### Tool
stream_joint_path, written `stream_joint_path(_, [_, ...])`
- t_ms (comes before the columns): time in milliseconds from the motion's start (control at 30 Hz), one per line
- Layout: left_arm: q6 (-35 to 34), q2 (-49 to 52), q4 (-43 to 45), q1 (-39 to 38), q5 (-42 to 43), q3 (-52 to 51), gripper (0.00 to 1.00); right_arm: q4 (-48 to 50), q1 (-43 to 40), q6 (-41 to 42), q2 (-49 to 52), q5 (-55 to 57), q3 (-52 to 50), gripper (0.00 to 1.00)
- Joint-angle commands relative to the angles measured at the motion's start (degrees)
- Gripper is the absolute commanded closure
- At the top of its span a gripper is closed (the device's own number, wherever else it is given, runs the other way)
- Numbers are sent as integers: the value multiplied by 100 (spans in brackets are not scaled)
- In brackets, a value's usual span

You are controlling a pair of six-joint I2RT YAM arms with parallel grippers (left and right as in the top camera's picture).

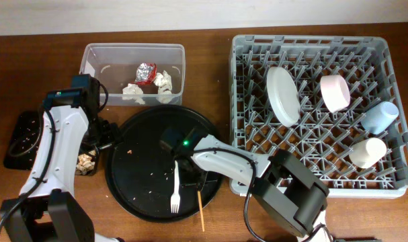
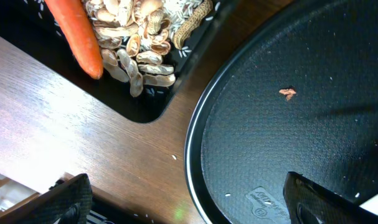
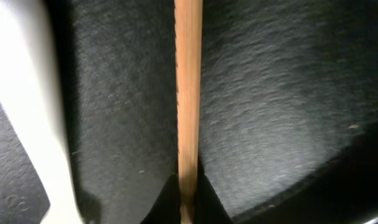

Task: Sort waste into correct bins and load items into the dishwasher rack
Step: 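Grasp the white plastic fork and chopstick with the right gripper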

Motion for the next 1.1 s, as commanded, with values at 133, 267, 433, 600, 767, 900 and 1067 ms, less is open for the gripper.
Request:
stream_joint_path(133, [-81, -11, 20, 9, 109, -35, 2, -920, -1751, -1895, -2605, 1132, 638, 96])
stream_joint_path(267, [-81, -11, 9, 9, 109, -35, 2, -1021, -2638, -1993, -2463, 1130, 411, 96])
stream_joint_path(433, [-81, -11, 11, 9, 109, -35, 2, -669, -2667, -1993, -1670, 938, 282, 96])
stream_joint_path(600, [-81, -11, 37, 9, 107, -35, 2, -481, -2667, -2046, -1403, 892, 284, 51])
stream_joint_path(767, [-81, -11, 57, 9, 107, -35, 2, -739, -2514, -2144, -2264, 828, 857, 38])
stream_joint_path(900, [-81, -11, 98, 9, 109, -35, 2, -629, -1272, -1720, -2315, 525, 868, 38])
stream_joint_path(1067, [-81, -11, 98, 9, 107, -35, 2, -610, 107, -129, -1137, 428, 866, 38])
